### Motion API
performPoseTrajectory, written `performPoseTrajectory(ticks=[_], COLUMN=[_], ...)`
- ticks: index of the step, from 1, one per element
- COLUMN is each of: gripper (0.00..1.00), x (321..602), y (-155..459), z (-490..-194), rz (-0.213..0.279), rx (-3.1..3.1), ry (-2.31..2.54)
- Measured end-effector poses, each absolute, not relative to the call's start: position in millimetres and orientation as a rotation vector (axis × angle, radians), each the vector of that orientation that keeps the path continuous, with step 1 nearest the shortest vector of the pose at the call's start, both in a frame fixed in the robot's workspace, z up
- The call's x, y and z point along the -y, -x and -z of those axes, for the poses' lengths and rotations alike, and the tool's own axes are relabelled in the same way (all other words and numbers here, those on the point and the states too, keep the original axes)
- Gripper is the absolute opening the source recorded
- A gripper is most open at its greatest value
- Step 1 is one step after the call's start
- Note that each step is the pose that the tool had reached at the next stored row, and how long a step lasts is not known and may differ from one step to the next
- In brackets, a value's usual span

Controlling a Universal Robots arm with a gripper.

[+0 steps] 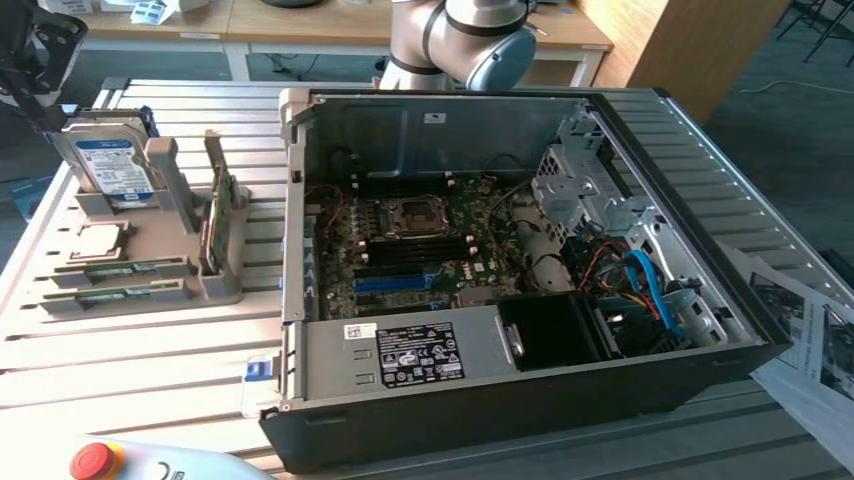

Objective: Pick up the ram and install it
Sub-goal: 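Reach for the ram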

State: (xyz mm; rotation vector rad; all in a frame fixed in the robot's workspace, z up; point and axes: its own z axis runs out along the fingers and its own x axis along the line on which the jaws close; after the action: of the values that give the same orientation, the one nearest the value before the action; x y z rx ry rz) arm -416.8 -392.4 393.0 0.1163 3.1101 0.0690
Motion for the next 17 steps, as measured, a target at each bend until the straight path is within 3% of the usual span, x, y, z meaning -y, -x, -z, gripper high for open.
performPoseTrajectory(ticks=[17], gripper=[0.11], x=[389.2], y=[417.3], z=[-390.9], rz=[-0.069], rx=[-3.11], ry=[-0.116])
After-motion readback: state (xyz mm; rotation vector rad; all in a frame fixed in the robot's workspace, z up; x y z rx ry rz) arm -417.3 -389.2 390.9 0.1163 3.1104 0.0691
